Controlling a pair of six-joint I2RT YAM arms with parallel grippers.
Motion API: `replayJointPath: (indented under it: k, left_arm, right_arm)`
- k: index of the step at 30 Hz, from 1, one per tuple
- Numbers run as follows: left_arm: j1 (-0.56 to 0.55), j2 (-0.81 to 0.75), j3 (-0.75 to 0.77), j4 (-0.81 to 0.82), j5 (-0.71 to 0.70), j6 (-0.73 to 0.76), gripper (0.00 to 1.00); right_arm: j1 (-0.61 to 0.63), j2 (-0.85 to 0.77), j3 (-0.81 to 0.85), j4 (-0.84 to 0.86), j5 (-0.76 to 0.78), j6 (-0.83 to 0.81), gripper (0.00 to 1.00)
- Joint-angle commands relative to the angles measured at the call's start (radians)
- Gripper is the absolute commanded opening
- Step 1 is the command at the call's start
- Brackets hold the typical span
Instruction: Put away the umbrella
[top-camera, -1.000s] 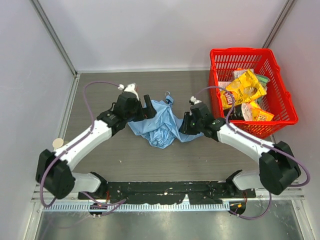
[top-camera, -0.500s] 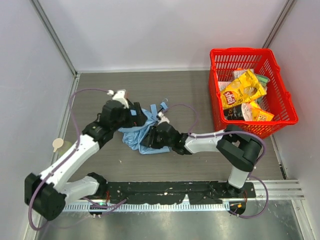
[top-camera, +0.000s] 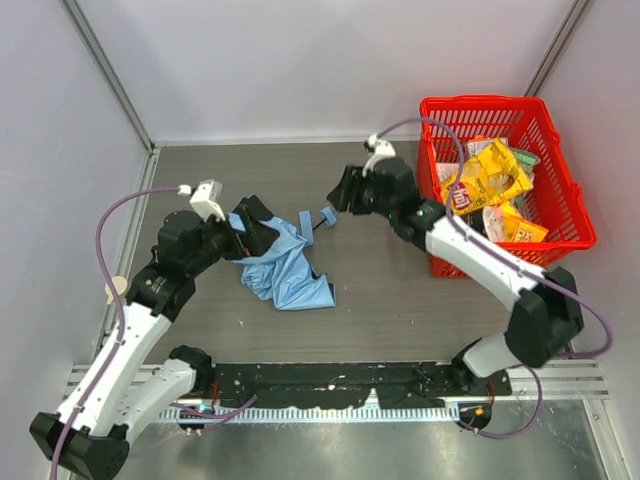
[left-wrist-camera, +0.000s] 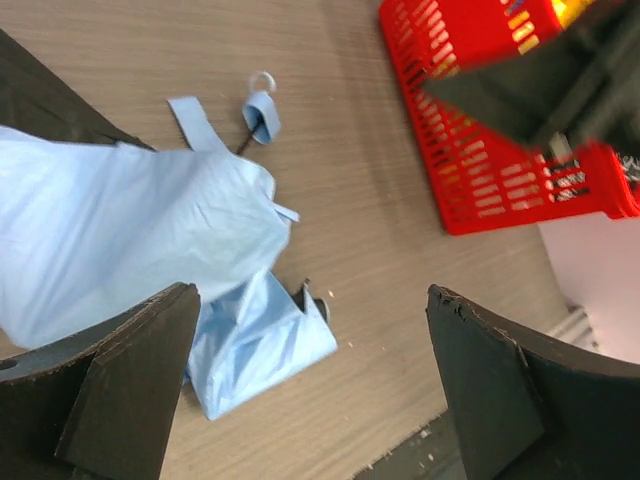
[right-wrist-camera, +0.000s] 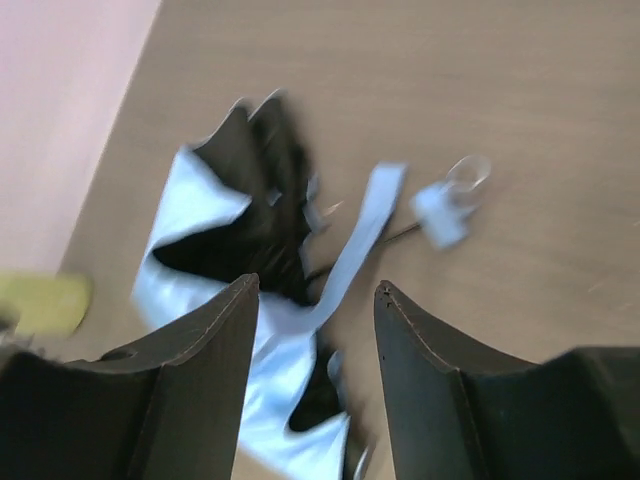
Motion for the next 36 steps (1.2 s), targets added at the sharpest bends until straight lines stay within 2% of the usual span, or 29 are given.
replayJointPath:
  k: [1,2,3,4,6,9,11,14,18,21,26,30,34,35,36]
  left_arm:
    - [0.001,-0.059,-0.079,-0.026,0.166,-0.095,1.0]
    - [-0.001,-0.089,-0.138,0.005,0.209,-0.14,1.0]
    - [0.001,-0.103,-0.191,0.048,0.266,-0.182,1.0]
    - [0.001,-0.129,-0.263,0.132,0.32,-0.243,0.96]
    - [-0.004,-0.139,-0.395,0.306,0.413,-0.39,0.9]
    - [-0.062,-0.082,-0.481,0.453,0.391,-0.431,0.8]
    - [-0.112,-0.023,-0.457,0.436,0.348,-0.384,0.77]
    - [-0.139,0.066,-0.421,0.427,0.307,-0.324,0.77]
    - [-0.139,0.201,-0.377,0.404,0.244,-0.255,0.77]
    - [-0.139,0.229,-0.355,0.393,0.222,-0.219,0.75]
    - [-0.123,0.11,-0.343,0.304,0.164,-0.179,0.78]
    - [-0.09,-0.051,-0.326,0.144,0.11,-0.149,0.84]
    - [-0.054,-0.157,-0.294,0.002,0.046,-0.162,0.93]
    - [-0.05,-0.176,-0.285,-0.039,0.033,-0.168,0.95]
    - [-0.047,-0.192,-0.274,-0.07,0.001,-0.178,0.96]
  right_arm:
    - [-0.043,0.226,0.189,-0.079,0.047,-0.118,0.51]
    - [-0.051,0.322,0.282,-0.076,0.09,-0.114,0.43]
    - [-0.049,0.365,0.34,-0.082,0.092,-0.111,0.39]
    - [-0.049,0.459,0.428,-0.082,0.089,-0.109,0.26]
    - [-0.049,0.581,0.555,-0.071,0.066,-0.095,0.12]
    - [-0.04,0.76,0.719,-0.108,0.066,-0.075,0.07]
    - [-0.034,0.83,0.761,-0.137,0.066,-0.069,0.05]
    - [-0.031,0.852,0.729,-0.152,0.047,-0.063,0.03]
    - [-0.029,0.783,0.55,-0.105,0.133,-0.074,0.01]
    - [-0.029,0.688,0.369,-0.069,0.172,-0.078,0.01]
    - [-0.025,0.489,0.055,-0.028,0.121,0.019,0.01]
    - [0.007,0.296,-0.226,0.082,0.072,0.147,0.01]
    - [0.056,0.121,-0.289,-0.022,0.188,0.084,0.12]
    - [0.09,0.055,-0.282,-0.074,0.243,0.042,0.16]
    - [0.11,0.018,-0.274,-0.103,0.271,-0.027,0.25]
